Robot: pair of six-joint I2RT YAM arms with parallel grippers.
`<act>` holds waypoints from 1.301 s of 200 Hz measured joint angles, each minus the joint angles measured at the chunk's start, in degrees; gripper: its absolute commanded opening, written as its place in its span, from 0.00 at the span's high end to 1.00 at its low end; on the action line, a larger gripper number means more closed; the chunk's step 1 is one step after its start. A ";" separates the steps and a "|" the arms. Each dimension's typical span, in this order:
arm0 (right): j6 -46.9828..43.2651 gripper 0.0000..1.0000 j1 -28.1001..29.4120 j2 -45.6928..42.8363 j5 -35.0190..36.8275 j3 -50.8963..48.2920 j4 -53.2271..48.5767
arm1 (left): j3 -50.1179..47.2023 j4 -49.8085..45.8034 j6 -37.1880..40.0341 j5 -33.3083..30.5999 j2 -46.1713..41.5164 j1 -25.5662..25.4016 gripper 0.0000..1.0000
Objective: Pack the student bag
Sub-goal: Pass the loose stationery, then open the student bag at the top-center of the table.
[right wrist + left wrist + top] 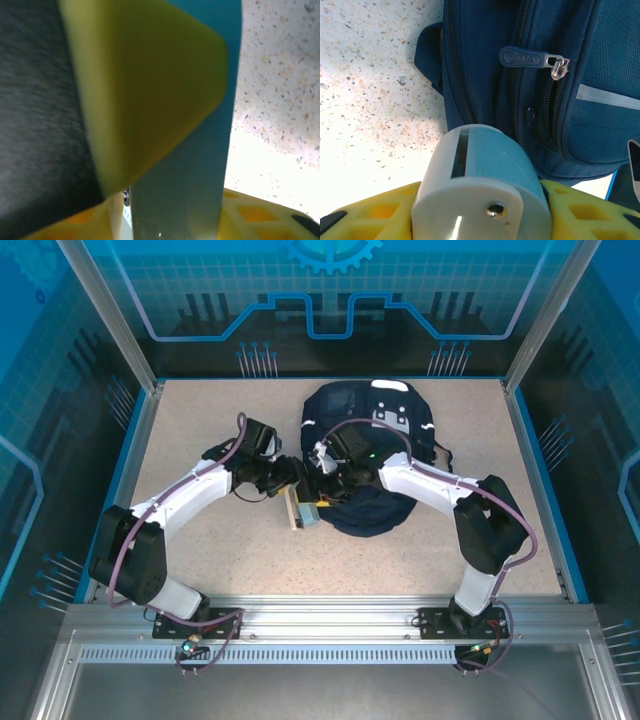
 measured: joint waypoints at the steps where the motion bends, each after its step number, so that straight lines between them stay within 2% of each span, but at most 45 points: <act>1: -0.15 0.65 0.00 0.00 0.00 0.00 0.00 | 0.07 -0.02 -0.02 0.07 0.00 0.02 0.47; 17: 0.11 0.71 -0.37 -0.04 0.09 0.00 0.37 | 0.92 -0.66 0.17 -0.20 -0.02 0.11 0.36; 41: 0.83 0.74 -0.37 -0.96 0.76 -0.33 1.27 | 2.60 -1.18 -0.44 -0.48 -0.02 0.17 0.20; 80: 0.83 0.75 -2.27 -7.37 4.39 -2.75 0.22 | 6.32 -1.68 0.33 -1.84 -0.59 1.01 0.10; 115: 0.20 0.75 -6.71 -15.89 6.80 -4.87 -3.04 | 9.20 0.24 3.08 -2.21 -2.16 0.39 0.07; 143: 0.24 0.75 -16.13 -23.41 11.06 -6.08 -6.12 | 10.29 -0.57 8.07 -3.34 -2.62 -0.50 0.06; 170: 0.17 0.75 -24.13 -28.79 15.19 -6.14 -10.23 | 11.91 -0.33 16.61 -4.61 -1.29 -5.92 0.06; 215: -0.72 0.74 -33.79 -33.48 18.64 -7.08 -16.83 | 16.52 0.31 30.18 -5.73 6.88 -13.90 0.09; 260: -0.70 0.74 -38.34 -35.28 18.38 -10.05 -19.71 | 25.49 -3.82 43.45 -10.19 17.27 -18.97 0.20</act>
